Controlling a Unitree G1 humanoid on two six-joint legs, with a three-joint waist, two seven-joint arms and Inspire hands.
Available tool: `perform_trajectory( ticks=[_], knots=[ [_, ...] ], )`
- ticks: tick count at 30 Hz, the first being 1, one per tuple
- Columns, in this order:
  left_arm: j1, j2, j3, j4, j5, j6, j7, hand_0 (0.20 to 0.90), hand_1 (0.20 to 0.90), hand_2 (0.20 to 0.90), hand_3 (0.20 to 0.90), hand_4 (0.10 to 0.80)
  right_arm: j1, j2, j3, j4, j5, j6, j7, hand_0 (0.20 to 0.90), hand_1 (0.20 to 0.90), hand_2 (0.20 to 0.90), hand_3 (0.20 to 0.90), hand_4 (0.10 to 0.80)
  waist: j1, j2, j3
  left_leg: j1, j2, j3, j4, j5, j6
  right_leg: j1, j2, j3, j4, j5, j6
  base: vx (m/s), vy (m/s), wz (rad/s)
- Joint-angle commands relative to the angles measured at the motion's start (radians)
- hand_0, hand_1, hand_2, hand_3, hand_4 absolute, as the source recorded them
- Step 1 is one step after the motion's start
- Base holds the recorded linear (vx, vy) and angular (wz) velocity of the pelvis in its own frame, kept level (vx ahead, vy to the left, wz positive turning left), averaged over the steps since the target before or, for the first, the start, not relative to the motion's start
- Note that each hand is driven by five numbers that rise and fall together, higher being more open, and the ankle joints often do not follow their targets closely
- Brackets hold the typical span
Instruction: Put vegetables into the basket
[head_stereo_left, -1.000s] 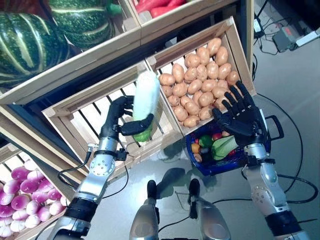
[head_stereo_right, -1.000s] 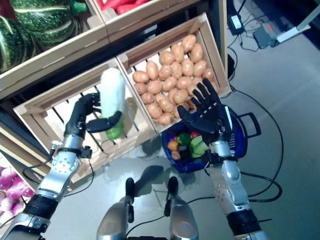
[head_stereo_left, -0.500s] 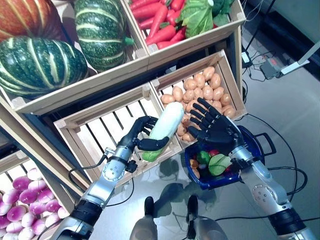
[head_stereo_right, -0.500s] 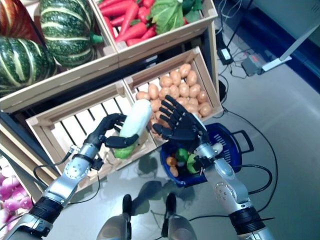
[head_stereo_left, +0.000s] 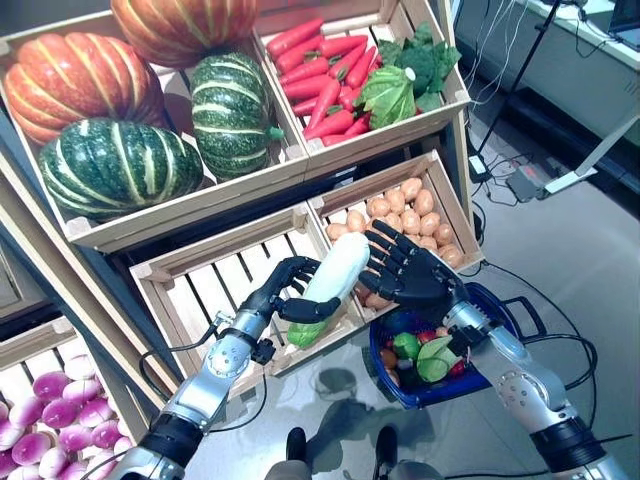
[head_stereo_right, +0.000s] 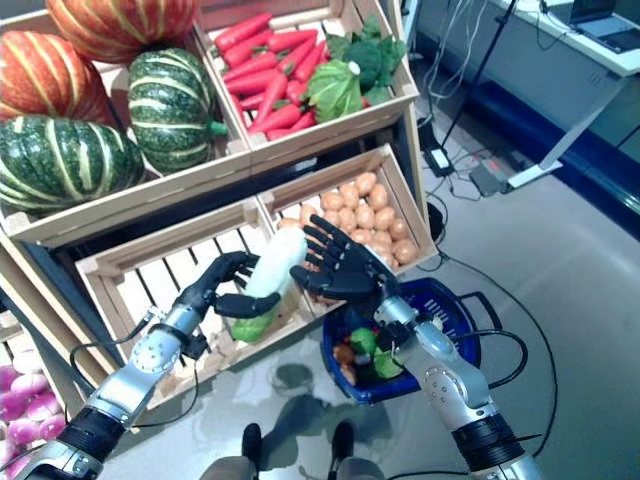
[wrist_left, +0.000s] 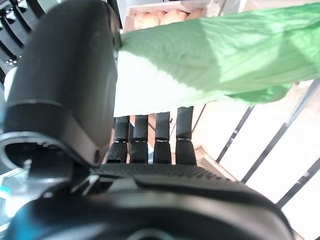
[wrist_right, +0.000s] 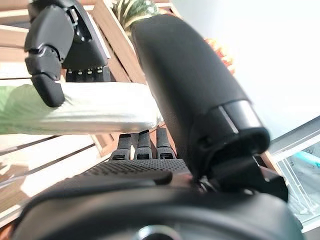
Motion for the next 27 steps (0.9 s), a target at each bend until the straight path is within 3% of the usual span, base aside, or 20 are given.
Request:
perform_trajectory(
  ticks=[1, 13, 21, 27],
  knots=[
    [-0.091, -0.005, -0.058, -0.004, -0.015, -0.085, -0.053, 0.300, 0.300, 0.300, 0.300, 0.400, -0.091, 0.089, 0.064, -0.103, 0.152, -0.019, 0.161, 0.900, 0.900, 0.900, 0.900, 0.800, 0.009, -0.032, -0.113, -0.026, -0.018, -0.033, -0.002, -0.034, -0.019, 0.065, -0.075, -0.037, 0.002, -0.020, 0.058, 0.000, 0.000, 0.00],
    [-0.078, -0.028, -0.079, 0.015, -0.095, -0.054, -0.128, 0.300, 0.300, 0.300, 0.300, 0.400, -0.129, 0.192, 0.101, -0.064, 0.296, 0.076, 0.217, 0.900, 0.900, 0.900, 0.900, 0.800, 0.024, -0.030, -0.142, -0.014, -0.017, -0.041, -0.002, -0.042, -0.017, 0.072, -0.079, -0.037, 0.002, -0.021, 0.064, 0.000, 0.000, 0.00],
    [-0.066, -0.030, -0.066, 0.025, -0.139, -0.038, -0.145, 0.300, 0.300, 0.300, 0.300, 0.400, -0.129, 0.191, 0.129, -0.065, 0.295, 0.182, 0.295, 0.900, 0.900, 0.900, 0.900, 0.800, 0.027, -0.033, -0.152, -0.015, -0.014, -0.041, -0.002, -0.039, -0.018, 0.071, -0.081, -0.039, 0.002, -0.019, 0.067, 0.000, 0.000, 0.00],
    [-0.058, -0.024, -0.061, 0.028, -0.086, -0.026, -0.128, 0.300, 0.300, 0.300, 0.300, 0.400, -0.138, 0.154, 0.121, -0.068, 0.091, 0.067, 0.196, 0.900, 0.900, 0.900, 0.900, 0.800, 0.023, -0.035, -0.157, -0.016, -0.013, -0.040, -0.002, -0.039, -0.019, 0.067, -0.080, -0.032, 0.002, -0.018, 0.068, 0.000, 0.000, 0.00]
  ],
)
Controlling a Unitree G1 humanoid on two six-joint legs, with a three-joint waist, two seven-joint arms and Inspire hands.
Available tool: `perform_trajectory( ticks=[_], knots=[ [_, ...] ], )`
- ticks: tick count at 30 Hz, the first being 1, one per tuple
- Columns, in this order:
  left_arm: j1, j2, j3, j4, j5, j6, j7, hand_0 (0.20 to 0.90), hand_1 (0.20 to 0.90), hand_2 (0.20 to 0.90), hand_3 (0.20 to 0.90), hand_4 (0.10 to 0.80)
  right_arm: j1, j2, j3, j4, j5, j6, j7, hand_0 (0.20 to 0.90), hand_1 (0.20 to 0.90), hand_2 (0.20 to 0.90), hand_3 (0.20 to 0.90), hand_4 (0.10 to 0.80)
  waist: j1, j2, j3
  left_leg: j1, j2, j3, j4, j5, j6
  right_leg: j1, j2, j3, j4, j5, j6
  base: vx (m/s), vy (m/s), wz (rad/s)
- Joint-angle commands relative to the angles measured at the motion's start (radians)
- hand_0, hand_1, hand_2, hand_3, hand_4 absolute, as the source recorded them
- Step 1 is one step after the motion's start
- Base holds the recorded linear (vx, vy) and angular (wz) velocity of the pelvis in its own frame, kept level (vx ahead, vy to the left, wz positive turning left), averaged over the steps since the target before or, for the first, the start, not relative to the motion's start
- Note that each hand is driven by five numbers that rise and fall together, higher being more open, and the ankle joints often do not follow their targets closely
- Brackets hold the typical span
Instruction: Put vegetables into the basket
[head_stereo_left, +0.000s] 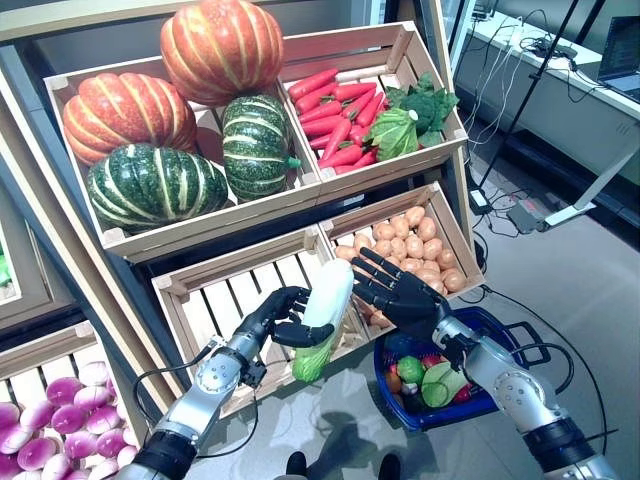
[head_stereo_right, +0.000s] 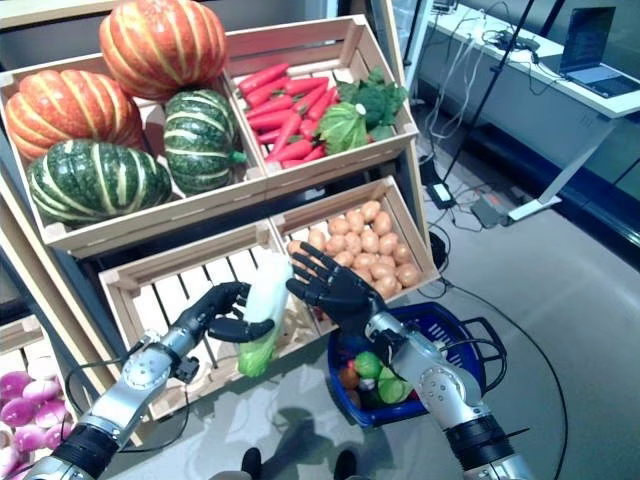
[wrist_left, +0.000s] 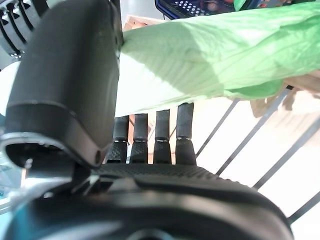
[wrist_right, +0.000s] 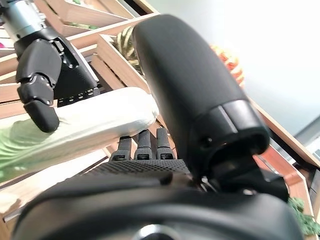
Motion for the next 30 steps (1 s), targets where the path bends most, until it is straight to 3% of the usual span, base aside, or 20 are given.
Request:
perform_trajectory(
  ticks=[1, 4, 14, 25, 30],
  knots=[
    [-0.131, -0.025, -0.067, -0.037, 0.043, -0.057, -0.003, 0.300, 0.300, 0.300, 0.300, 0.400, -0.139, 0.105, 0.106, -0.156, -0.093, -0.121, 0.120, 0.900, 0.900, 0.900, 0.900, 0.800, -0.012, -0.037, -0.075, -0.020, -0.011, -0.036, 0.001, -0.041, -0.020, 0.060, -0.078, -0.026, 0.002, -0.018, 0.068, 0.000, 0.000, 0.00],
    [-0.128, -0.027, -0.068, -0.039, 0.053, -0.052, 0.018, 0.300, 0.300, 0.300, 0.300, 0.400, -0.132, 0.087, 0.097, -0.136, -0.201, -0.149, 0.025, 0.900, 0.900, 0.900, 0.900, 0.800, -0.021, -0.035, -0.075, -0.018, -0.008, -0.030, 0.001, -0.040, -0.019, 0.057, -0.079, -0.017, 0.002, -0.017, 0.069, 0.000, 0.000, 0.00],
    [-0.137, -0.026, -0.075, -0.065, 0.101, -0.023, 0.090, 0.300, 0.300, 0.300, 0.300, 0.400, -0.104, 0.102, 0.088, -0.130, -0.291, -0.171, -0.221, 0.900, 0.900, 0.900, 0.900, 0.800, -0.036, -0.029, -0.067, -0.016, -0.006, -0.026, 0.001, -0.038, -0.017, 0.051, -0.077, 0.004, 0.002, -0.012, 0.071, 0.000, 0.000, 0.00],
    [-0.153, -0.016, -0.073, -0.101, 0.098, -0.004, 0.121, 0.300, 0.300, 0.300, 0.300, 0.400, -0.107, 0.114, 0.097, -0.118, -0.279, -0.139, -0.326, 0.900, 0.900, 0.900, 0.900, 0.800, -0.036, -0.029, -0.069, -0.019, -0.010, -0.029, 0.001, -0.033, -0.009, 0.046, -0.077, 0.014, 0.002, -0.007, 0.066, 0.000, 0.000, 0.00],
    [-0.158, -0.019, -0.074, -0.114, 0.090, -0.011, 0.129, 0.300, 0.300, 0.300, 0.300, 0.400, -0.111, 0.141, 0.121, -0.110, -0.219, -0.129, -0.291, 0.900, 0.900, 0.900, 0.900, 0.800, -0.032, -0.031, -0.070, -0.018, -0.010, -0.032, 0.001, -0.034, -0.009, 0.047, -0.078, 0.016, 0.002, -0.008, 0.065, 0.000, 0.000, 0.00]
  ],
)
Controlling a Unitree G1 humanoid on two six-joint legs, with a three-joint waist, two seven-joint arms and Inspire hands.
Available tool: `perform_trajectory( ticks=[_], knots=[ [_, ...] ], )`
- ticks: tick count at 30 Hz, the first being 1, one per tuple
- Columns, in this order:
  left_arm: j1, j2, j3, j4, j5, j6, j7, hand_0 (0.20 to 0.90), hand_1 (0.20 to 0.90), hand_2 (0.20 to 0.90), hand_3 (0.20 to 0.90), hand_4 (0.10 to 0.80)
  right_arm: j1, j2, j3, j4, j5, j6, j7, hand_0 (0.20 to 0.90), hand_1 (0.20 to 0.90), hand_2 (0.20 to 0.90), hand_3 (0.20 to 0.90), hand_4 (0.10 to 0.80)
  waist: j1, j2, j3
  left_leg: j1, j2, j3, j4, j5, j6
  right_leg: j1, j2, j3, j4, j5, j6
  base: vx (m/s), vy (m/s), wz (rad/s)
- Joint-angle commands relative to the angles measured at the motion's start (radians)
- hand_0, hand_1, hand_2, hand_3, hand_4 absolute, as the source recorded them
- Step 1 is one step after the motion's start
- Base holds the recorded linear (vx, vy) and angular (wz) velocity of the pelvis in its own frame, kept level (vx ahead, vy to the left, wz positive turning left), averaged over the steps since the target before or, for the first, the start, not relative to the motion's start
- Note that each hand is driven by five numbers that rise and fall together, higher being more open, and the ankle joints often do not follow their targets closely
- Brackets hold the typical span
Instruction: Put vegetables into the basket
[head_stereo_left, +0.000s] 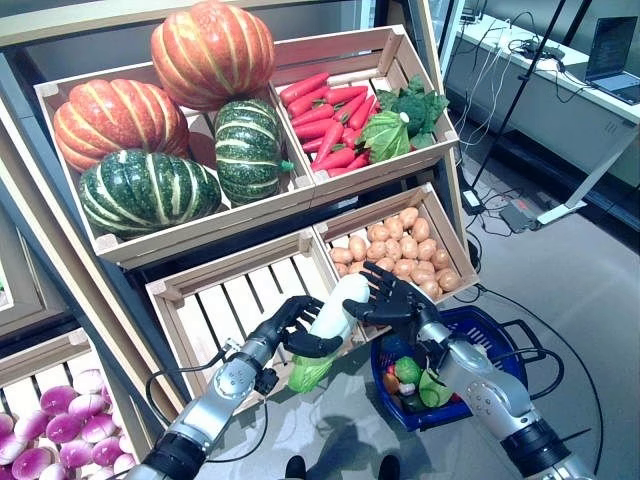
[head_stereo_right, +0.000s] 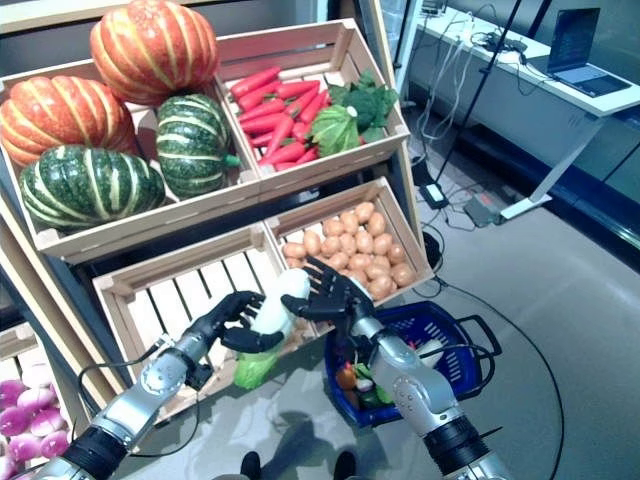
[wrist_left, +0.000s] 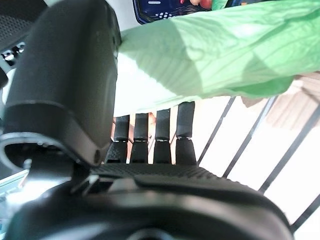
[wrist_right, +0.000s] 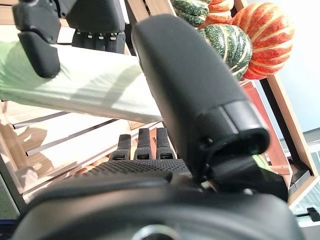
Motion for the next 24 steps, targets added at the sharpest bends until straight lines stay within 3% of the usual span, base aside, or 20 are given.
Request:
perform_trajectory(
  ticks=[1, 14, 18, 19, 20, 21, 24],
  knots=[
    [-0.159, -0.007, 0.005, -0.064, -0.020, -0.088, 0.056, 0.300, 0.300, 0.300, 0.300, 0.400, -0.099, 0.056, 0.021, -0.103, 0.096, -0.064, 0.027, 0.900, 0.900, 0.900, 0.900, 0.800, -0.001, -0.030, -0.060, -0.017, -0.012, -0.039, 0.001, -0.034, -0.010, 0.052, -0.077, 0.010, 0.002, -0.009, 0.064, 0.000, 0.000, 0.00],
    [-0.156, 0.000, -0.002, -0.085, -0.044, -0.093, 0.033, 0.300, 0.300, 0.300, 0.300, 0.400, -0.093, 0.074, 0.086, -0.080, 0.273, 0.015, 0.188, 0.900, 0.900, 0.900, 0.900, 0.800, 0.009, -0.034, -0.065, -0.013, -0.007, -0.042, 0.001, -0.038, -0.017, 0.057, -0.079, 0.005, 0.002, -0.015, 0.067, 0.000, 0.000, 0.00],
    [-0.156, 0.002, -0.007, -0.087, -0.044, -0.089, 0.022, 0.300, 0.300, 0.300, 0.300, 0.400, -0.096, 0.076, 0.096, -0.079, 0.298, 0.003, 0.205, 0.900, 0.900, 0.900, 0.900, 0.800, 0.013, -0.036, -0.067, -0.015, -0.006, -0.045, 0.001, -0.037, -0.019, 0.057, -0.080, 0.002, 0.002, -0.014, 0.069, 0.000, 0.000, 0.00],
    [-0.156, 0.002, -0.008, -0.086, -0.045, -0.090, 0.019, 0.300, 0.300, 0.300, 0.300, 0.400, -0.097, 0.078, 0.098, -0.077, 0.301, -0.002, 0.204, 0.867, 0.867, 0.867, 0.867, 0.778, 0.014, -0.036, -0.068, -0.015, -0.006, -0.044, 0.001, -0.037, -0.018, 0.057, -0.080, 0.002, 0.002, -0.014, 0.069, 0.000, 0.000, 0.00],
    [-0.156, 0.002, -0.009, -0.085, -0.045, -0.090, 0.016, 0.300, 0.300, 0.300, 0.300, 0.400, -0.097, 0.080, 0.098, -0.074, 0.297, -0.009, 0.203, 0.509, 0.509, 0.509, 0.509, 0.540, 0.014, -0.036, -0.069, -0.015, -0.006, -0.043, 0.001, -0.037, -0.019, 0.057, -0.080, 0.002, 0.002, -0.014, 0.070, 0.000, 0.000, 0.00],
    [-0.156, 0.003, -0.009, -0.085, -0.045, -0.090, 0.013, 0.300, 0.300, 0.300, 0.300, 0.400, -0.098, 0.081, 0.097, -0.071, 0.295, -0.013, 0.203, 0.300, 0.300, 0.300, 0.300, 0.400, 0.014, -0.036, -0.069, -0.014, -0.006, -0.043, 0.001, -0.037, -0.019, 0.057, -0.081, 0.002, 0.002, -0.013, 0.070, 0.000, 0.000, 0.00],
    [-0.156, 0.005, -0.013, -0.078, -0.044, -0.098, 0.007, 0.300, 0.300, 0.300, 0.300, 0.400, -0.102, 0.081, 0.092, -0.066, 0.287, -0.033, 0.215, 0.300, 0.300, 0.300, 0.300, 0.400, 0.014, -0.036, -0.070, -0.016, -0.005, -0.043, 0.001, -0.037, -0.019, 0.055, -0.081, 0.002, 0.002, -0.013, 0.070, 0.000, 0.000, 0.00]
  ],
)
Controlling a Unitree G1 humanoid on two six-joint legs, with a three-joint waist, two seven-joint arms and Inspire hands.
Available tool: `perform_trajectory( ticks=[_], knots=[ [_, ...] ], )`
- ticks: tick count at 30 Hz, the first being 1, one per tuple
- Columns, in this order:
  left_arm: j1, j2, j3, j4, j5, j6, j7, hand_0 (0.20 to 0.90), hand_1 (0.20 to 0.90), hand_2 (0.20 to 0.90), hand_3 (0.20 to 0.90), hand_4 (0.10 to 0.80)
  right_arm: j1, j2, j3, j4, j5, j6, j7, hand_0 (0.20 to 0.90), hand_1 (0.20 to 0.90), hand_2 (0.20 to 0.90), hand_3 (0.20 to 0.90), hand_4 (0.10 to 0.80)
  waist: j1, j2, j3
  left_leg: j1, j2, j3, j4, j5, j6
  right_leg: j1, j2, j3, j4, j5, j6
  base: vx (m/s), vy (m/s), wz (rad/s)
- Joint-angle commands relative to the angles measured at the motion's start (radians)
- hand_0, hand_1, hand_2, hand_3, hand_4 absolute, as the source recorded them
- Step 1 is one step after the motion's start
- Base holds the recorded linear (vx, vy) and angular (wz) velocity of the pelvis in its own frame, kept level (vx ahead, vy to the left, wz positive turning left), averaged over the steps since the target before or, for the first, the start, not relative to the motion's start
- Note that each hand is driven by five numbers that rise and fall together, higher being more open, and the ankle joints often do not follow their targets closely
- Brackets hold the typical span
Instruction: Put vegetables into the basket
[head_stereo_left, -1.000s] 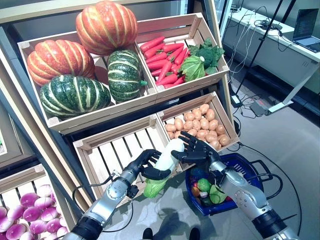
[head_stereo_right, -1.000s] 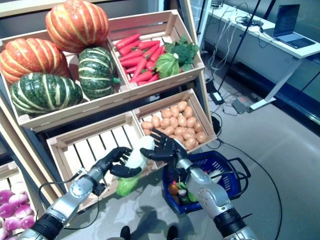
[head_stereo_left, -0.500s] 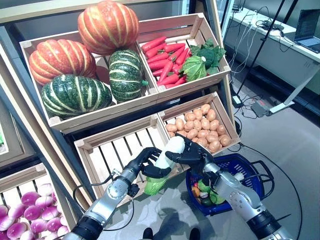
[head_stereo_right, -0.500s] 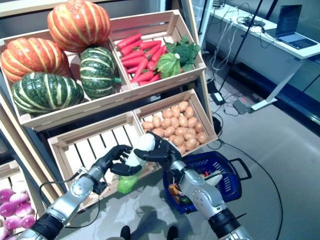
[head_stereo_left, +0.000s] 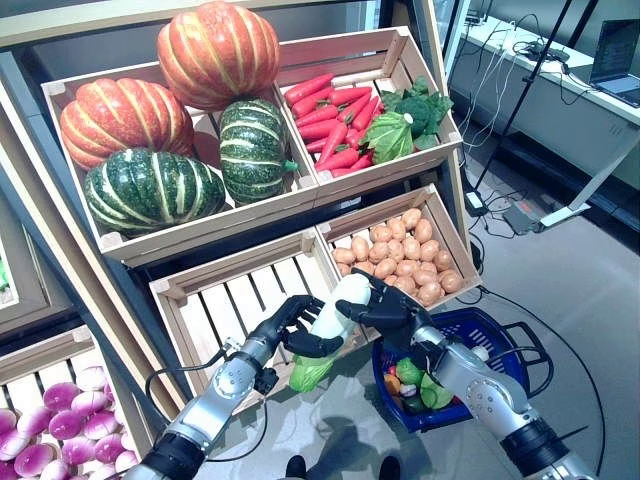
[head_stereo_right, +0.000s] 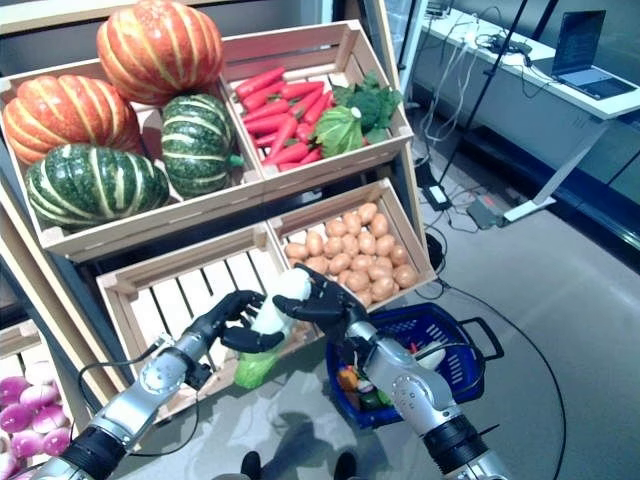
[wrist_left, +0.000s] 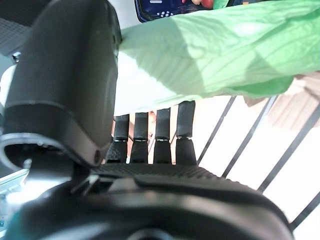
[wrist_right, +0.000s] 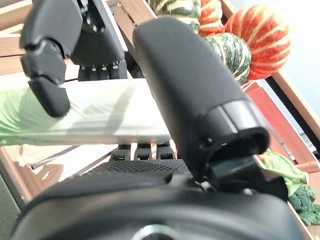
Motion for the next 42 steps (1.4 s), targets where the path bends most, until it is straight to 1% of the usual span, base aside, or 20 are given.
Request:
perform_trajectory(
  ticks=[1, 9, 11, 12, 13, 14, 20, 25, 30, 35, 39, 41, 42],
  knots=[
    [-0.157, -0.002, -0.012, -0.068, -0.036, -0.100, 0.030, 0.300, 0.300, 0.300, 0.300, 0.400, -0.083, 0.098, 0.068, -0.116, 0.127, -0.063, 0.183, 0.300, 0.300, 0.300, 0.300, 0.400, 0.002, -0.036, -0.069, -0.017, -0.005, -0.041, 0.001, -0.037, -0.019, 0.052, -0.081, 0.002, 0.002, -0.013, 0.070, 0.000, 0.000, 0.00],
    [-0.155, -0.003, -0.016, -0.069, -0.046, -0.098, 0.028, 0.300, 0.300, 0.300, 0.300, 0.400, -0.084, 0.102, 0.064, -0.111, 0.120, -0.099, 0.173, 0.300, 0.300, 0.300, 0.300, 0.400, 0.001, -0.033, -0.068, -0.015, -0.005, -0.039, 0.001, -0.039, -0.017, 0.053, -0.080, 0.005, 0.002, -0.014, 0.070, 0.000, 0.000, 0.00],
    [-0.153, -0.004, -0.015, -0.067, -0.073, -0.084, 0.028, 0.300, 0.300, 0.300, 0.300, 0.400, -0.085, 0.105, 0.060, -0.110, 0.118, -0.127, 0.163, 0.300, 0.300, 0.300, 0.300, 0.400, 0.001, -0.032, -0.068, -0.014, -0.006, -0.041, 0.001, -0.040, -0.017, 0.053, -0.080, 0.006, 0.002, -0.015, 0.070, 0.000, 0.000, 0.00],
    [-0.152, -0.005, -0.015, -0.068, -0.075, -0.082, 0.028, 0.458, 0.458, 0.458, 0.458, 0.505, -0.085, 0.106, 0.059, -0.110, 0.117, -0.130, 0.161, 0.300, 0.300, 0.300, 0.300, 0.400, 0.001, -0.032, -0.068, -0.014, -0.005, -0.040, 0.001, -0.040, -0.017, 0.053, -0.080, 0.006, 0.002, -0.015, 0.070, 0.000, 0.000, 0.00],
    [-0.150, -0.009, -0.013, -0.070, -0.072, -0.083, 0.034, 0.846, 0.846, 0.846, 0.846, 0.764, -0.084, 0.108, 0.056, -0.111, 0.123, -0.138, 0.157, 0.300, 0.300, 0.300, 0.300, 0.400, 0.001, -0.032, -0.067, -0.014, -0.004, -0.039, 0.001, -0.040, -0.017, 0.054, -0.080, 0.006, 0.002, -0.015, 0.070, 0.000, 0.000, 0.00],
    [-0.148, -0.010, -0.012, -0.071, -0.066, -0.085, 0.041, 0.900, 0.900, 0.900, 0.900, 0.800, -0.084, 0.107, 0.053, -0.112, 0.127, -0.147, 0.156, 0.300, 0.300, 0.300, 0.300, 0.400, 0.001, -0.031, -0.066, -0.014, -0.004, -0.038, 0.001, -0.040, -0.017, 0.054, -0.080, 0.006, 0.002, -0.015, 0.070, 0.000, 0.000, 0.00],
    [-0.134, -0.014, 0.013, -0.081, -0.114, -0.088, 0.053, 0.900, 0.900, 0.900, 0.900, 0.800, -0.072, 0.085, -0.008, -0.151, 0.143, -0.194, 0.116, 0.300, 0.300, 0.300, 0.300, 0.400, -0.002, -0.032, -0.060, -0.017, -0.003, -0.042, 0.001, -0.040, -0.016, 0.053, -0.077, 0.006, 0.002, -0.015, 0.069, 0.000, 0.000, 0.00],
    [-0.123, -0.015, 0.042, -0.089, -0.159, -0.080, 0.057, 0.900, 0.900, 0.900, 0.900, 0.800, -0.061, 0.061, -0.064, -0.167, 0.165, -0.216, 0.110, 0.300, 0.300, 0.300, 0.300, 0.400, -0.007, -0.034, -0.057, -0.017, -0.001, -0.039, 0.001, -0.041, -0.013, 0.052, -0.075, 0.006, 0.002, -0.015, 0.067, 0.000, 0.000, 0.00],
    [-0.107, -0.024, 0.073, -0.092, -0.209, -0.074, 0.021, 0.900, 0.900, 0.900, 0.900, 0.800, -0.046, 0.035, -0.141, -0.184, 0.202, -0.237, 0.105, 0.300, 0.300, 0.300, 0.300, 0.400, -0.014, -0.036, -0.055, -0.014, 0.000, -0.033, 0.001, -0.044, -0.011, 0.052, -0.073, 0.008, 0.002, -0.016, 0.065, 0.000, 0.000, 0.00],
    [-0.086, -0.026, 0.104, -0.096, -0.266, -0.069, -0.006, 0.900, 0.900, 0.900, 0.900, 0.800, -0.027, 0.010, -0.247, -0.214, 0.179, -0.270, 0.059, 0.300, 0.300, 0.300, 0.300, 0.400, -0.026, -0.038, -0.051, -0.014, 0.002, -0.026, 0.001, -0.047, -0.009, 0.049, -0.069, 0.016, 0.002, -0.016, 0.065, 0.000, 0.000, 0.00],
    [-0.068, -0.024, 0.132, -0.097, -0.298, -0.067, -0.025, 0.900, 0.900, 0.900, 0.900, 0.800, -0.013, -0.012, -0.348, -0.213, 0.159, -0.317, 0.015, 0.300, 0.300, 0.300, 0.300, 0.400, -0.039, -0.042, -0.050, -0.023, 0.004, -0.016, 0.001, -0.041, -0.005, 0.037, -0.065, 0.025, 0.002, -0.011, 0.062, -0.012, -0.003, -0.05],
    [-0.056, -0.024, 0.147, -0.094, -0.312, -0.071, -0.031, 0.900, 0.900, 0.900, 0.900, 0.800, -0.002, -0.018, -0.408, -0.217, 0.137, -0.360, -0.028, 0.300, 0.300, 0.300, 0.300, 0.400, -0.048, -0.043, -0.049, -0.024, 0.005, -0.011, 0.001, -0.041, -0.003, 0.034, -0.060, 0.035, 0.002, -0.011, 0.060, 0.006, -0.003, -0.09],
    [-0.055, -0.024, 0.148, -0.095, -0.312, -0.071, -0.030, 0.900, 0.900, 0.900, 0.900, 0.800, -0.001, -0.018, -0.413, -0.217, 0.133, -0.364, -0.034, 0.300, 0.300, 0.300, 0.300, 0.400, -0.049, -0.043, -0.049, -0.024, 0.005, -0.010, 0.001, -0.042, -0.003, 0.033, -0.060, 0.036, 0.002, -0.011, 0.060, 0.004, -0.009, -0.08]
  ],
)
